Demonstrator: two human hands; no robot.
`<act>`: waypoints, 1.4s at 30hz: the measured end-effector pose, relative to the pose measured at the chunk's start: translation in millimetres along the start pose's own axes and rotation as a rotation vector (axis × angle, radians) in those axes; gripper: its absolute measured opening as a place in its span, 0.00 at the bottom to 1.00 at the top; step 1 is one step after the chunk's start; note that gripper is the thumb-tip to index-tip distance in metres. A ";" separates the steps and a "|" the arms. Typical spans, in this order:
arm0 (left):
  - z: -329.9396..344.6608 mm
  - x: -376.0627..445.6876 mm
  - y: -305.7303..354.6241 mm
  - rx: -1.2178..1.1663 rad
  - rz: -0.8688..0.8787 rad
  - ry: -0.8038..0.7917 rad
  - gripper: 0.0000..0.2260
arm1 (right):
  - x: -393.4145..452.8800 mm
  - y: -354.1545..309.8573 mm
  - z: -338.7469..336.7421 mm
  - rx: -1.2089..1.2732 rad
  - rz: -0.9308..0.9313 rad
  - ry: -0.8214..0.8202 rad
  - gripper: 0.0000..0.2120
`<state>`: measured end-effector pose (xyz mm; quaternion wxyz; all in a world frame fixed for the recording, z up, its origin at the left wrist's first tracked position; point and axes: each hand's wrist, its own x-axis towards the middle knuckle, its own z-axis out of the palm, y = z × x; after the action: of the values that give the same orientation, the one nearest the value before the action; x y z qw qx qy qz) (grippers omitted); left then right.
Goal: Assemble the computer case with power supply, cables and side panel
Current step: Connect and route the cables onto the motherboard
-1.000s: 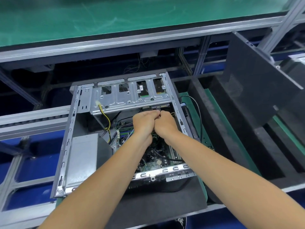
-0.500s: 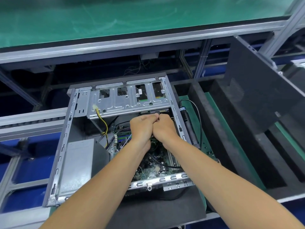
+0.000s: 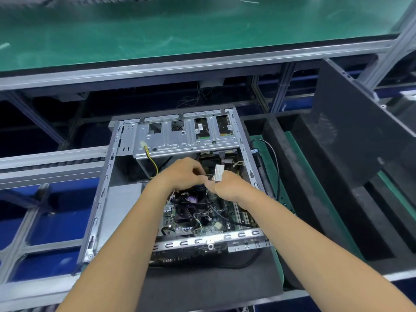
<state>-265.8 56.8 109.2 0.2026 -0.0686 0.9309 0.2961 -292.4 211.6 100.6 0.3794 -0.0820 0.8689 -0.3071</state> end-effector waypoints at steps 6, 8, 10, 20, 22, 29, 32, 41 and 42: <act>-7.5 -10.9 -0.3 0.049 0.075 -0.268 0.08 | -0.5 -0.9 -2.1 0.258 -0.033 0.133 0.19; -6.9 -13.4 -1.5 -0.010 0.139 -0.261 0.09 | 0.2 -2.1 -2.6 0.295 -0.054 0.136 0.22; -5.6 -14.9 0.1 -0.067 0.193 -0.217 0.10 | 3.3 -1.9 -2.3 0.432 -0.034 0.127 0.22; -12.9 -26.8 1.9 -0.143 0.248 -0.277 0.15 | -2.0 -3.2 -8.0 1.323 -0.002 -0.225 0.20; -15.9 -25.6 -0.5 -0.251 0.266 -0.186 0.17 | -2.0 -1.5 -9.0 1.318 -0.031 -0.250 0.23; -10.4 -14.1 -6.2 -0.695 0.213 0.110 0.18 | -4.0 4.5 -7.6 1.117 -0.178 -0.340 0.21; -8.4 -6.4 1.2 -0.842 0.179 0.190 0.17 | -1.5 1.7 4.8 0.716 -0.272 -0.260 0.20; -23.5 -13.7 15.2 -0.745 0.281 -0.024 0.12 | 23.3 -18.8 24.5 0.062 -0.392 -0.016 0.22; -25.0 -15.0 13.6 -0.717 0.295 -0.035 0.13 | 24.9 -21.4 25.3 0.022 -0.388 -0.009 0.24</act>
<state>-264.0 53.6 141.1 0.1370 0.0046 0.7645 0.6299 -293.8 173.3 84.9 0.3179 -0.2454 0.8316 -0.3836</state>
